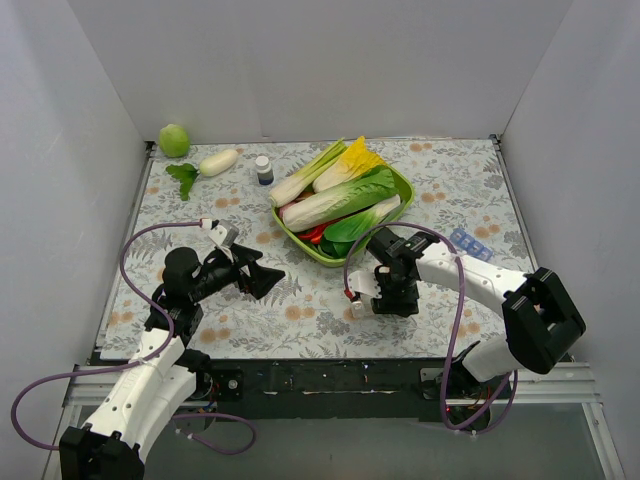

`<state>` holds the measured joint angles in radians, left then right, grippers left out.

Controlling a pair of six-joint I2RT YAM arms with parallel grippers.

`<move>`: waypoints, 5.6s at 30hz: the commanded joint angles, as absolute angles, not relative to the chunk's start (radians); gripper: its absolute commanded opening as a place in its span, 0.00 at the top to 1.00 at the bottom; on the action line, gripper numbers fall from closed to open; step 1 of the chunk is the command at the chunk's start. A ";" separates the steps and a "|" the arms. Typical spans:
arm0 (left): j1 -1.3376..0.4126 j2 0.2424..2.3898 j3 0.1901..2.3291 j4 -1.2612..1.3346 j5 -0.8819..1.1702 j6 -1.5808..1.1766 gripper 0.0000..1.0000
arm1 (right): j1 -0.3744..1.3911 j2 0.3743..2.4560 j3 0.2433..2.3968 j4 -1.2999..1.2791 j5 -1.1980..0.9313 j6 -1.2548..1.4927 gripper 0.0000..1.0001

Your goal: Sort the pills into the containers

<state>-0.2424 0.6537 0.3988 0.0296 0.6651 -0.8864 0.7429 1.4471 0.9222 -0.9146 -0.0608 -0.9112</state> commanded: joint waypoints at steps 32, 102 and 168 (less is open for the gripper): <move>-0.245 0.652 0.411 0.032 0.676 -0.871 0.02 | 0.772 1.486 0.999 -0.954 -0.006 -0.908 0.99; -0.245 0.652 0.411 0.034 0.683 -0.870 0.02 | 0.834 1.526 1.057 -1.000 0.083 -0.928 0.99; -0.247 0.649 0.410 0.035 0.699 -0.868 0.02 | 0.861 1.499 1.063 -0.997 0.068 -0.927 0.99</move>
